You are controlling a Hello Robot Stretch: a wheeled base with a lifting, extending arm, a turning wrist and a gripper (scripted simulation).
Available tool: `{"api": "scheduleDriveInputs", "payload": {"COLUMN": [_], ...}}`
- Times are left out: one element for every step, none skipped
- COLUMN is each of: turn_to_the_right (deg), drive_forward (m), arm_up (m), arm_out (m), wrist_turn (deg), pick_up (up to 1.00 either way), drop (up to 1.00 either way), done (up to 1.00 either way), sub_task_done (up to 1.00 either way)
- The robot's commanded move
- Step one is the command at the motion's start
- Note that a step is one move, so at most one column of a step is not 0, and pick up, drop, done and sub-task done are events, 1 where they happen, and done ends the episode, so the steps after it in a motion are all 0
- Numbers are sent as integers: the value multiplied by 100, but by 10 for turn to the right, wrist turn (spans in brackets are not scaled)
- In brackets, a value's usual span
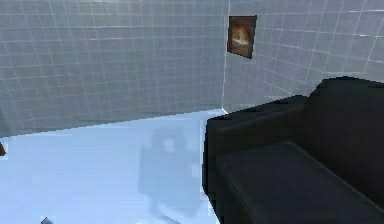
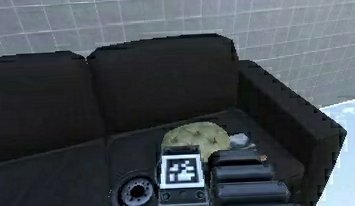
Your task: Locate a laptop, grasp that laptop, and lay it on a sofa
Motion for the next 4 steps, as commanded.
{"api": "scheduleDriveInputs", "payload": {"turn_to_the_right": [0,0,0,0], "drive_forward": [0,0,0,0], "arm_up": [0,0,-24,-50], "arm_out": [48,0,0,0], "wrist_turn": [0,390,0,0], "pick_up": [0,0,0,0], "drop": [0,0,0,0], "done": [0,0,0,0], "sub_task_done": [0,0,0,0]}}
